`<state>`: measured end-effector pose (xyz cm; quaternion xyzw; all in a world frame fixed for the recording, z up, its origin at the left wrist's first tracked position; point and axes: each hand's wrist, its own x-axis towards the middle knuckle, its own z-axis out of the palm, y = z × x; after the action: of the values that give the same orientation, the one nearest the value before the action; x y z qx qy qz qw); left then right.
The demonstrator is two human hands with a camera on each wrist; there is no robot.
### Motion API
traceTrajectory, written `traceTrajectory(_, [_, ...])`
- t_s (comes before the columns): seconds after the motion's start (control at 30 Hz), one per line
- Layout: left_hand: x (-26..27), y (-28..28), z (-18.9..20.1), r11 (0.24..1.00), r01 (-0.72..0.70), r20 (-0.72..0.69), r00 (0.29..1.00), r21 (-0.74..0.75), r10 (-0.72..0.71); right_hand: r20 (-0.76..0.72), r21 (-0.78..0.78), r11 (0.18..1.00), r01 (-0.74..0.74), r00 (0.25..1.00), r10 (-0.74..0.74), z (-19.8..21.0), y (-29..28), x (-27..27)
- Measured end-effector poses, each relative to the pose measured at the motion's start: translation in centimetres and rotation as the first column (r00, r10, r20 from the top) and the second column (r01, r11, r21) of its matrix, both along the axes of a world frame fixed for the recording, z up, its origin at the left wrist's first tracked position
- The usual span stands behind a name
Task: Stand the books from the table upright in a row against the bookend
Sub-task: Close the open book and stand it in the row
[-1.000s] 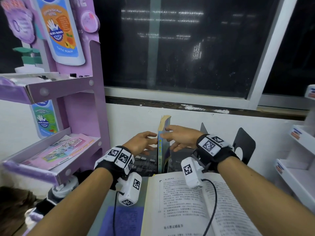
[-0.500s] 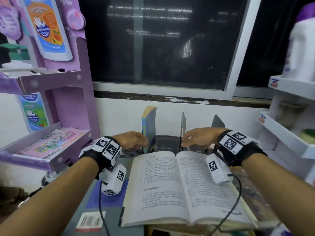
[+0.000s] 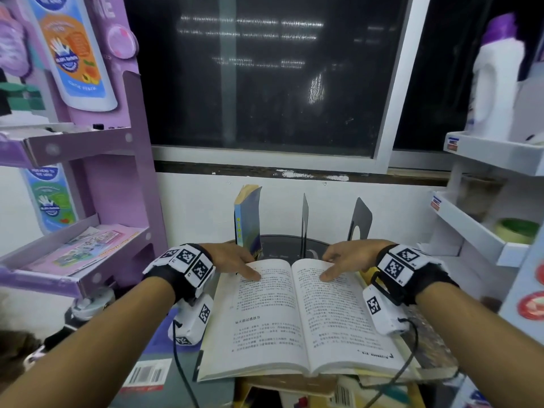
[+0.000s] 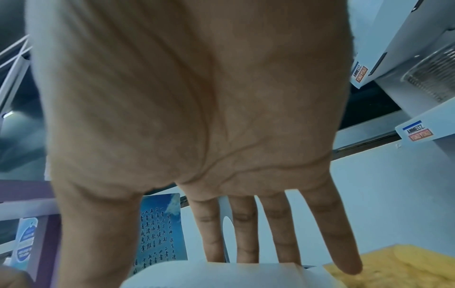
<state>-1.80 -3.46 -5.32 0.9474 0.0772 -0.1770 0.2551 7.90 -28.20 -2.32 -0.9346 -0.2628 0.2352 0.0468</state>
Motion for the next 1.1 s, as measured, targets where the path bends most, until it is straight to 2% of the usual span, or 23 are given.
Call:
traceTrajectory(0.27, [0.4,0.3,-0.8,0.999,-0.035,0.078,0.996,0.001,0.035,-0.009,0.046,0.999,-0.009,1.000,0.009,-0.5,-0.3,0.7])
traceTrajectory(0.67, [1.0,0.7,-0.5,0.991,-0.061,0.190,0.978,-0.120,0.083,-0.055,0.125,0.992,-0.011,0.998,0.018,-0.5,-0.5,1.4])
traceTrajectory(0.77, [1.0,0.8,-0.1,0.986,-0.064,0.233,0.967,-0.154,0.099,-0.023,0.151,0.988,-0.021,0.999,0.024,-0.3,-0.7,1.7])
traceTrajectory(0.97, [0.5,0.9,1.2,0.948,-0.078,0.336,0.924,-0.308,0.185,0.025,0.225,0.973,-0.051,0.999,0.046,1.7,-1.7,2.1])
traceTrajectory(1.1, [-0.4,0.7,3.3,0.929,-0.039,0.403,0.893,-0.369,0.198,0.057,0.282,0.956,-0.077,0.996,0.063,3.8,-2.2,1.6])
